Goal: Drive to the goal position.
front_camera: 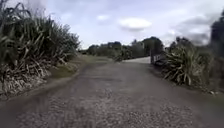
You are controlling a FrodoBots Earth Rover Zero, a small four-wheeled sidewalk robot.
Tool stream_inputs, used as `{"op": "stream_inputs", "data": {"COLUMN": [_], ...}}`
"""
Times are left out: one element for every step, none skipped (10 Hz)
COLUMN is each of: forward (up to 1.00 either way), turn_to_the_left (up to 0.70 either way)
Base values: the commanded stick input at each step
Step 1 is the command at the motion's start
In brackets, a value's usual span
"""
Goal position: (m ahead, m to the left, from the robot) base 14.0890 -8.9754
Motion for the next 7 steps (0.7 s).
{"op": "stream_inputs", "data": {"forward": [0.70, 0.70, 0.70, 0.70, 0.70, 0.70, 0.70], "turn_to_the_left": [0.00, 0.00, 0.00, 0.00, 0.00, 0.00, 0.00]}}
